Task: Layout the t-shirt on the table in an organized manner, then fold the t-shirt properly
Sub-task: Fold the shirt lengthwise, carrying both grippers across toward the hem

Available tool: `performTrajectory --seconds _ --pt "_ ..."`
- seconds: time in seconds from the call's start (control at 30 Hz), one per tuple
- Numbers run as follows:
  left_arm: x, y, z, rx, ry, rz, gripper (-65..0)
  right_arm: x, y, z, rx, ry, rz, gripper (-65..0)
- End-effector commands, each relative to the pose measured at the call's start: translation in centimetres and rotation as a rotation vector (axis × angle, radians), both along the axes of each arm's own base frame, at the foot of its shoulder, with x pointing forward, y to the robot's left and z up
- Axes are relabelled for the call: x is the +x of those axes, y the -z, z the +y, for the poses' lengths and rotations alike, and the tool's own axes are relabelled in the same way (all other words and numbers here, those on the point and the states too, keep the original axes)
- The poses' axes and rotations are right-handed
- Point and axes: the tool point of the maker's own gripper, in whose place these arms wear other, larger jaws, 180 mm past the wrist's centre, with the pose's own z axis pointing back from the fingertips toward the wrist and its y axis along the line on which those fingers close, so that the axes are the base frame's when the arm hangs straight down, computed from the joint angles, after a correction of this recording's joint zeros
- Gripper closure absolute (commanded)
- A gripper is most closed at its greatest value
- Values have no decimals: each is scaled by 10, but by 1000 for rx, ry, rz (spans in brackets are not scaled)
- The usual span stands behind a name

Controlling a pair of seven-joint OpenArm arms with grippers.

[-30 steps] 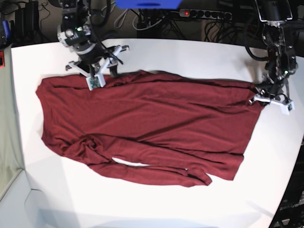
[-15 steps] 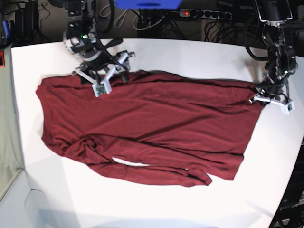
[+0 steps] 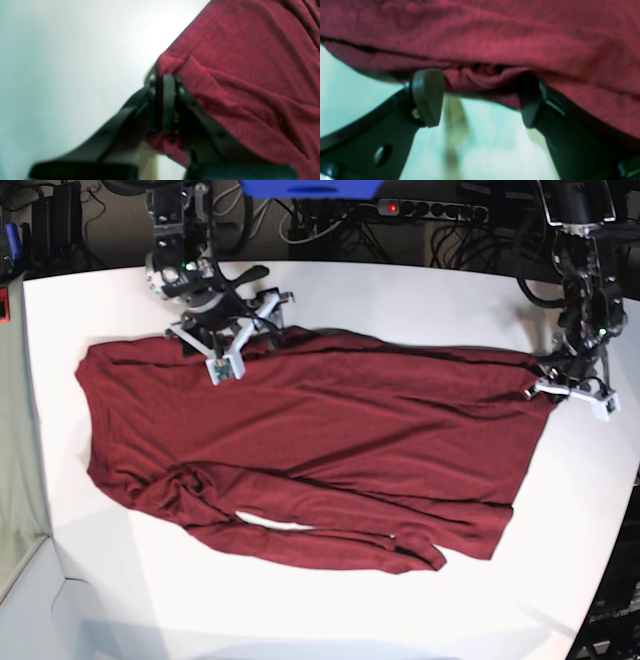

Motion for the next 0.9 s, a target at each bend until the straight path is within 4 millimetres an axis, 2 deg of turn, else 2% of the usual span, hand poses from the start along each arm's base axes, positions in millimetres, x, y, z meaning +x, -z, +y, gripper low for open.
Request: performTrajectory --seconds 0.0,0.1,0.17,0.3,0.6,0.8,0.87 --pt "9 -15 9 29 -7 -42 -1 2 -3 2 11 2 -10 -398" --pt "9 -15 9 29 -6 -42 -1 -1 2 3 12 1 7 -284" --pt "9 -15 9 29 -6 -42 -1 -3 7 3 12 0 21 -184" --pt "9 -15 9 28 -7 -43 -1 -6 4 1 9 6 17 0" --pt "12 -21 11 30 -7 -57 -1 -12 -25 -7 -8 10 -51 0" --pt "12 -21 11 31 -7 -59 -1 -13 -36 -11 -18 8 -78 0" --pt "15 -28 9 37 1 -77 -1 -15 -36 -12 -22 6 -77 0"
